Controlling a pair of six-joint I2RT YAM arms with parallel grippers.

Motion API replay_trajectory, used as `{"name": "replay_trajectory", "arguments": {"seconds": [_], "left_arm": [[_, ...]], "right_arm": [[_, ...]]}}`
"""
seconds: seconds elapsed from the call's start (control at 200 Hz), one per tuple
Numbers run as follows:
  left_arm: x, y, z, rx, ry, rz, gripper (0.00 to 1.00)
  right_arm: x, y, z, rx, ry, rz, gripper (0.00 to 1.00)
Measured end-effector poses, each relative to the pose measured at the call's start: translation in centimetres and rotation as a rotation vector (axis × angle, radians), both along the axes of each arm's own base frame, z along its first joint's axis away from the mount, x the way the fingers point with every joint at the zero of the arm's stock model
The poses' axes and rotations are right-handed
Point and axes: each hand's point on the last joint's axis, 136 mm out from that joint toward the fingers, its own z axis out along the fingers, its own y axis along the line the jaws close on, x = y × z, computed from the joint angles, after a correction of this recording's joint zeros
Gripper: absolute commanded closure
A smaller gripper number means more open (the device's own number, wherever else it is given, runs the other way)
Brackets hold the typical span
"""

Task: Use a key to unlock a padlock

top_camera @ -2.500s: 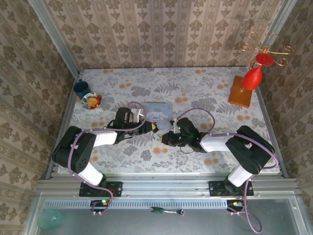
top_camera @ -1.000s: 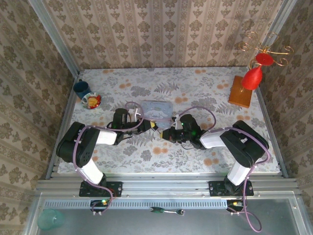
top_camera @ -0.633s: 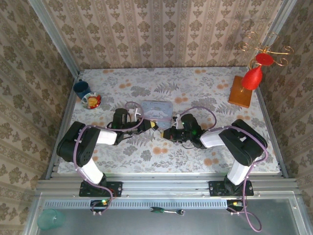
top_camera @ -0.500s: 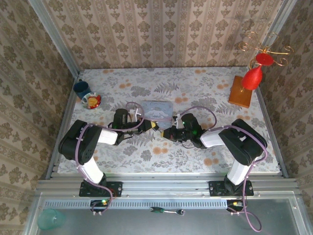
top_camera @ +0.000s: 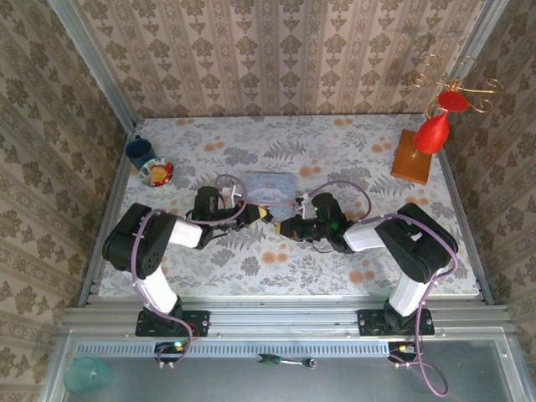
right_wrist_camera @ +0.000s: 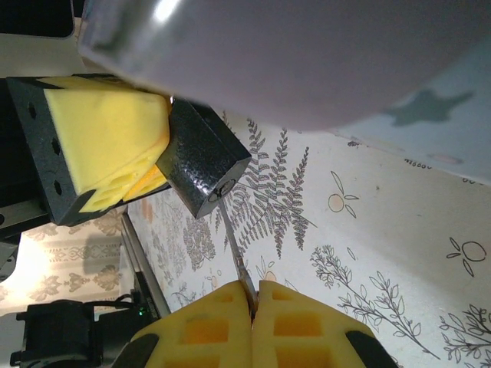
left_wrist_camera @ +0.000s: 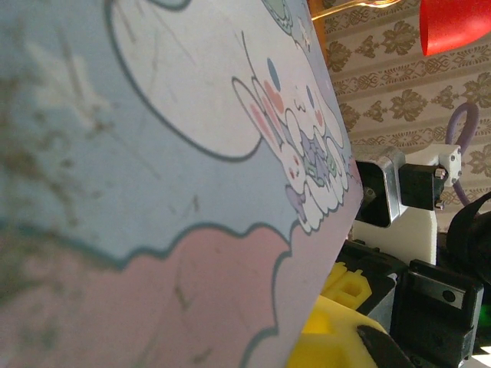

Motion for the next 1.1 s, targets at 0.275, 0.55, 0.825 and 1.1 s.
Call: {"name": "replay_trajectory", "arguments": {"seconds": [0.275,0.55,0.825,1.1], "left_arm": [[0.1,-0.1,0.2,-0.013,-0.009,-0.004,0.97],[0.2,-0.1,0.5,-0.031,-0.003,-0.001,0.97],[0.4,0.2,0.1,-0.043,0.011,0.001,0.97],[0.7,0.1,0.5,-0.067,-0.001,0.001,0.97]], "right_arm": [[0.0,-0.1,0.3,0.017,0.003,0.012,1.00],[0.2,0.0,0.4,0.036,-0.009,0.023,1.00],[0.6,0.1,-0.1,0.045,-0.015,0.019,1.00],[1.1,0.2,0.3,0.066,-0.018,0.013,1.00]]}}
